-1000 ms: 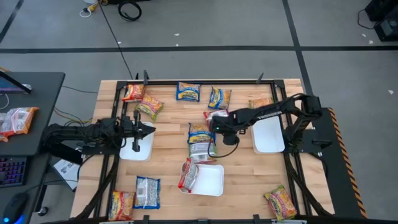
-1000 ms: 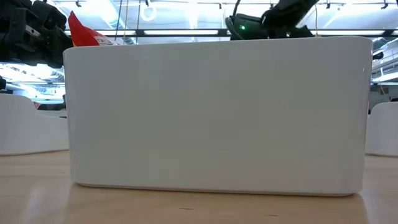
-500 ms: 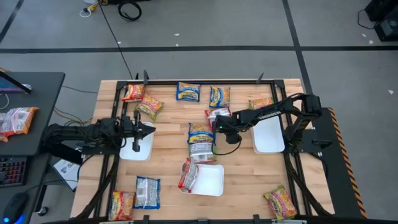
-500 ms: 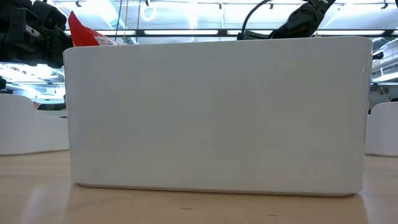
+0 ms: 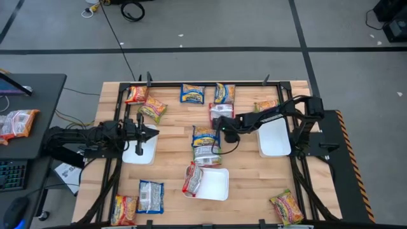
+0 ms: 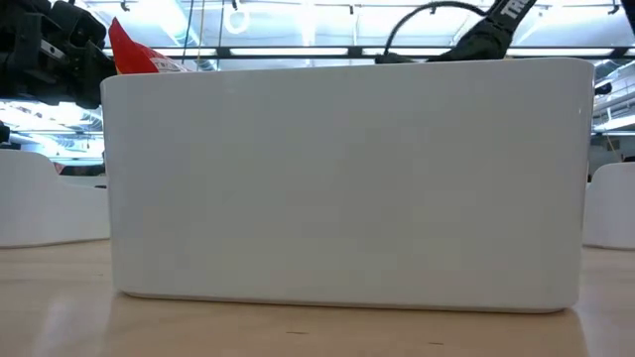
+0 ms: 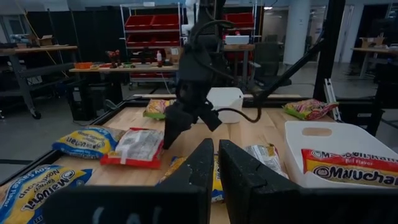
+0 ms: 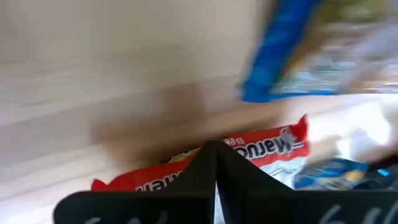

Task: Sort Maruchan noodles
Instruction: Put the top right red noodle pack into the bottom white bin

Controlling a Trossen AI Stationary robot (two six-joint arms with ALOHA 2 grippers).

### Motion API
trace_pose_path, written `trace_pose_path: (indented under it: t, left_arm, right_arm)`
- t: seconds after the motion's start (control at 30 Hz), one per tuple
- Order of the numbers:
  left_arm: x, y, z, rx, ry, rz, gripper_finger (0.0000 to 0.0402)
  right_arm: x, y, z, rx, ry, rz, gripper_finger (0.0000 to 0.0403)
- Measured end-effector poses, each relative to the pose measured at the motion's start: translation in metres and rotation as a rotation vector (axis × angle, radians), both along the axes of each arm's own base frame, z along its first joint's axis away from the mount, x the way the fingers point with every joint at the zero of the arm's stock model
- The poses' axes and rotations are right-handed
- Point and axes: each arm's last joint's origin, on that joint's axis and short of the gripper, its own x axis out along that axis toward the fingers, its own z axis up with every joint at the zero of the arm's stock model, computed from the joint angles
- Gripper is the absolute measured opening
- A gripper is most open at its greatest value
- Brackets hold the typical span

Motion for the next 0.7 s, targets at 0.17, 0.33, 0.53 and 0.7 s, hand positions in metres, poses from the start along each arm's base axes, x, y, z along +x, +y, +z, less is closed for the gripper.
trace_pose_path:
  t: [0.17,0.33,0.53,0.7]
  left_arm:
    - [0.000,0.000,0.000,0.000,0.003,0.000,0.0032]
    - [0.001,0.000,0.000,0.000,0.005,0.000,0.0032]
    - [0.001,0.000,-0.001,0.000,0.009,0.000,0.0032]
    - [0.001,0.000,-0.001,0.000,0.008,0.000,0.0032]
  right_arm:
    - [0.022,0.015,0.037,0.070,-0.166,-0.067,0.0006]
    - [0.034,0.021,0.095,0.347,-0.379,-0.227,0.0004]
    - [0.030,0.010,0.120,0.521,-0.450,-0.347,0.0012]
    - [0.034,-0.001,0.097,0.322,-0.386,-0.418,0.0075]
